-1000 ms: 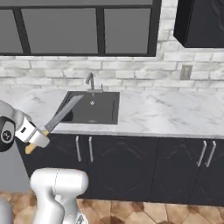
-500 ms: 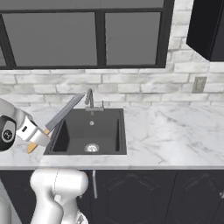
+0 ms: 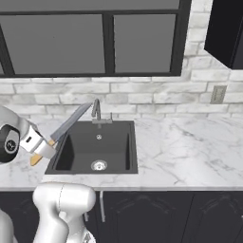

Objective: Move the cutting board and knife to the sink. Then move spray from the cabinet to the counter.

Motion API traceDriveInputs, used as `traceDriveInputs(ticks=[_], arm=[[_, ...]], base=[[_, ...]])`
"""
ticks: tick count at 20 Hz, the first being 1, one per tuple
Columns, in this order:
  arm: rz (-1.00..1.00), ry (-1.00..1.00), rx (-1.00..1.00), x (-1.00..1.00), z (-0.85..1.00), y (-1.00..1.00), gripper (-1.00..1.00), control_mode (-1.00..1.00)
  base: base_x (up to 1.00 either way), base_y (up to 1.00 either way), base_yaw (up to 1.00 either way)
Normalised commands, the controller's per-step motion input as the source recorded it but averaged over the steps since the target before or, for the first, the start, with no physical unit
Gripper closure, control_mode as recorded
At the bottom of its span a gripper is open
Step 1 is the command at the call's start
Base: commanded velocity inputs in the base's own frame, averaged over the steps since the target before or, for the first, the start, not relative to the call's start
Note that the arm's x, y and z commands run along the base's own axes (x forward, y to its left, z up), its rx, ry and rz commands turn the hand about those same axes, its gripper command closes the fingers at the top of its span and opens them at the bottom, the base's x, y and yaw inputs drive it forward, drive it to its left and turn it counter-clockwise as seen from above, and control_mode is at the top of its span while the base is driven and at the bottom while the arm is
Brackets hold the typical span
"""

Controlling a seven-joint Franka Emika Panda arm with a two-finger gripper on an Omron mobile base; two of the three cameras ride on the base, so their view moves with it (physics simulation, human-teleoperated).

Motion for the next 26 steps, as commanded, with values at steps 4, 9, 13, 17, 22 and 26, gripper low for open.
traceDriveInputs(ticks=[4, 9, 13, 17, 22, 26], arm=[[-0.01, 0.49, 0.05, 0.55, -0.02, 0.02, 1.0, -1.0], [0.0, 0.48, 0.06, 0.38, -0.09, 0.06, 1.0, -1.0], [0.0, 0.38, 0.12, 0.47, -0.26, 0.0, 1.0, -1.0], [0.0, 0.19, 0.12, 0.22, -0.39, 0.0, 1.0, -1.0], [0.0, 0.04, 0.08, 0.11, -0.21, 0.0, 1.0, -1.0], [0.0, 0.0, 0.04, 0.17, -0.58, 0.0, 1.0, -1.0]], base=[[0.0, 0.0, 0.0], [0.0, 0.0, 0.0], [0.0, 0.0, 0.0], [0.0, 0.0, 0.0], [0.0, 0.0, 0.0], [0.0, 0.0, 0.0]])
